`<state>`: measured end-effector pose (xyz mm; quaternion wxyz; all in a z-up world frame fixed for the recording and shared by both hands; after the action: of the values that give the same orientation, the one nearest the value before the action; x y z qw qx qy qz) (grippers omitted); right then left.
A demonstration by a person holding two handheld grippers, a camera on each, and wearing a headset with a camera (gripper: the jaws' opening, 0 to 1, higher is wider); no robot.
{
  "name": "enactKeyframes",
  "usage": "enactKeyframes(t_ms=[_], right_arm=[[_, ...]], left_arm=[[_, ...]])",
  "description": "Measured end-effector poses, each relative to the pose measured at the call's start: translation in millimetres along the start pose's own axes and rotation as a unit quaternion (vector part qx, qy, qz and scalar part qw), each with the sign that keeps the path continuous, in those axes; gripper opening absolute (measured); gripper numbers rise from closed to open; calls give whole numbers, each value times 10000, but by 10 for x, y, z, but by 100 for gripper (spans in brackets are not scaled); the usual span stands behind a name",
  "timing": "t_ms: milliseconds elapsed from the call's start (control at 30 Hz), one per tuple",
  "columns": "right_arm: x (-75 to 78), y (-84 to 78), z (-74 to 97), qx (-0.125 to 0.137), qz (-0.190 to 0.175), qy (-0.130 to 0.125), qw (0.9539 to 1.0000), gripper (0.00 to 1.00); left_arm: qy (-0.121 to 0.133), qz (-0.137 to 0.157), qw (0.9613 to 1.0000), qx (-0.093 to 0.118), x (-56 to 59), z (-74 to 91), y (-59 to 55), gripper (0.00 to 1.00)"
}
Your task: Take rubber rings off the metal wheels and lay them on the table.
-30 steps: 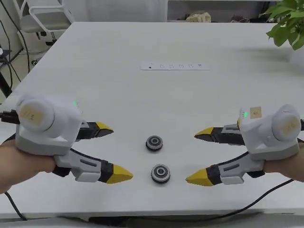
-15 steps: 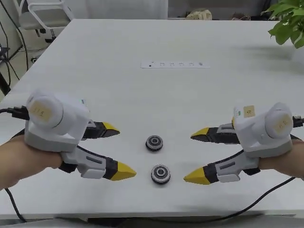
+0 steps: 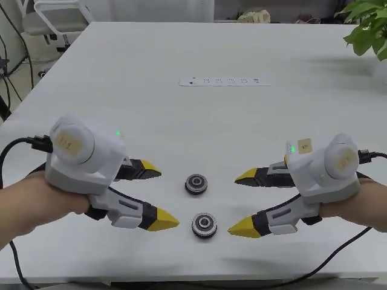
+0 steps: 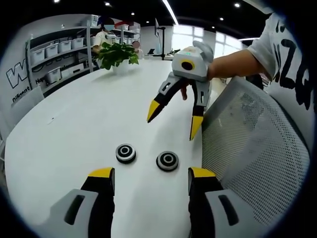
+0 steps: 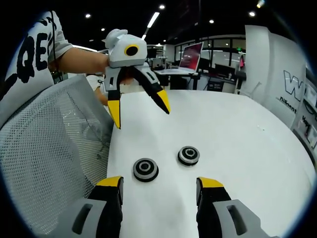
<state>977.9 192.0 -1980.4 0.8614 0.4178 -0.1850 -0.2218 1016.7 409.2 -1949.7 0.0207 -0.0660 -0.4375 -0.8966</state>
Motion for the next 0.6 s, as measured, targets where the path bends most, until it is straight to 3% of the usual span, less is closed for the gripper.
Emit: enactKeyframes(t_ms=[600], right_arm=[[-31,-24,-131,-95,80,211,9997,53]], left_arm=[[-359,-56,9993,-118,22,-208,3,44]])
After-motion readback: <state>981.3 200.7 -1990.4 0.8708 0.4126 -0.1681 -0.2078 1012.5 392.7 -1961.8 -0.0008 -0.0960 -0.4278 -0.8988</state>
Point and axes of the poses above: the centre of the closed fingertips' face, and the gripper's own axes: z roughly backward along the fingers, x roughly to its right, y roughly out of its top, the point moved 9 cm from there along z, roughly backward along the fingers, and after that the axes turned 12 degrees about -y, right-handed, at the moved point
